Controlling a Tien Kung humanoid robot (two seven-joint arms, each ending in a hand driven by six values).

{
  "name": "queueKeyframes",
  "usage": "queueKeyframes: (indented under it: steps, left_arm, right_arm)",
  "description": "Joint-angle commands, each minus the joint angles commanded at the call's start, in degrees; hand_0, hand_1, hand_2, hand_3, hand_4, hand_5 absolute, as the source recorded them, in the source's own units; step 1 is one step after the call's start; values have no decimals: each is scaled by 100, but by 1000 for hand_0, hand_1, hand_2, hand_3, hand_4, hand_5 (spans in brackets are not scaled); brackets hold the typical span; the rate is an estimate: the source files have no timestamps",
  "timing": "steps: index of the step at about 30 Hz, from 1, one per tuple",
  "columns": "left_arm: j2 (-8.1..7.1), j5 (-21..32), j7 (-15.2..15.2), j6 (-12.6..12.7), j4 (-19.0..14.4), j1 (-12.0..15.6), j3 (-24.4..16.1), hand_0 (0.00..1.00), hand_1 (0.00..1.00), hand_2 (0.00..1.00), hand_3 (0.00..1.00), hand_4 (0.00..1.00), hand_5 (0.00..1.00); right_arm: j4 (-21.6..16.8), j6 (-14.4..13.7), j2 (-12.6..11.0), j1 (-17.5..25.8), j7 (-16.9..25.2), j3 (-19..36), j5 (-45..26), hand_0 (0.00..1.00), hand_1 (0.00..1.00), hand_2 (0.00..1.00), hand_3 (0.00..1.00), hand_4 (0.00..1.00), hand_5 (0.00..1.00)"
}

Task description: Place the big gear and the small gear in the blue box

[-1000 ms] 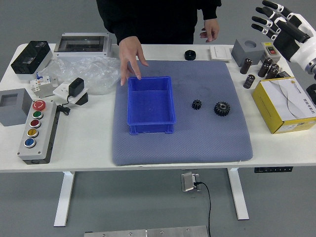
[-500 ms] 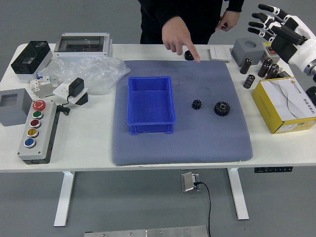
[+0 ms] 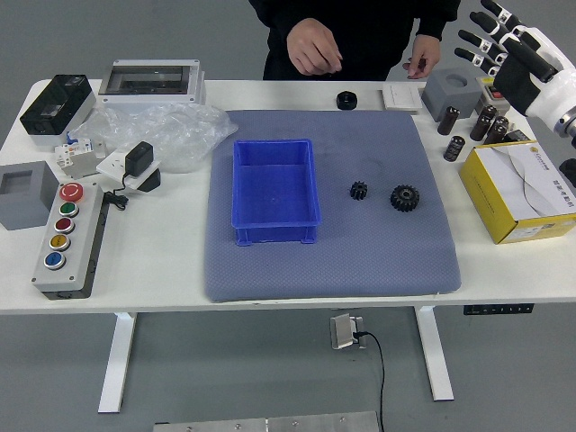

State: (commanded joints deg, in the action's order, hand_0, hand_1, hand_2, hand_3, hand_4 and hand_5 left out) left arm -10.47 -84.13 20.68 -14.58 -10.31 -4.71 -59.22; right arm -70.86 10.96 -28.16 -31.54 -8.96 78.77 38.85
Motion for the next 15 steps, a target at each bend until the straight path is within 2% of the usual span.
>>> queueKeyframes:
  steps: [2, 3, 8, 9, 14, 15]
  left_arm:
    - [1, 0, 0, 1, 0, -3, -1, 859, 844, 852, 855, 770, 411]
    - [1, 1, 0, 1, 0, -5, -1, 859, 844, 851, 855, 769, 411]
    - [3, 12, -1, 3, 0, -12, 3, 859, 844, 851, 855, 769, 411]
    - [3, 15, -1, 4, 0, -12, 3, 859, 844, 851, 855, 770, 408]
    - [5, 29, 0, 7, 0, -11, 7, 859, 844, 851, 855, 770, 408]
    - [5, 31, 0, 7, 0, -11, 7, 859, 844, 851, 854, 770, 408]
  right_arm:
    - [-34, -70, -12, -6, -45, -14, 180, 921, 890, 996, 998, 998, 334]
    - [-48, -101, -19, -9, -70, -25, 279, 838, 768, 859, 924, 870, 90]
    - [-121, -217, -75, -41, -212, -106, 850, 838, 768, 859, 924, 870, 90]
    - [-139, -218, -92, -52, -247, -130, 996, 782, 739, 826, 852, 794, 6]
    - [-243, -134, -173, -138, -422, -238, 1711, 782, 739, 826, 852, 794, 6]
    - [-277, -107, -195, -167, -458, -282, 1900, 734, 709, 813, 862, 744, 2]
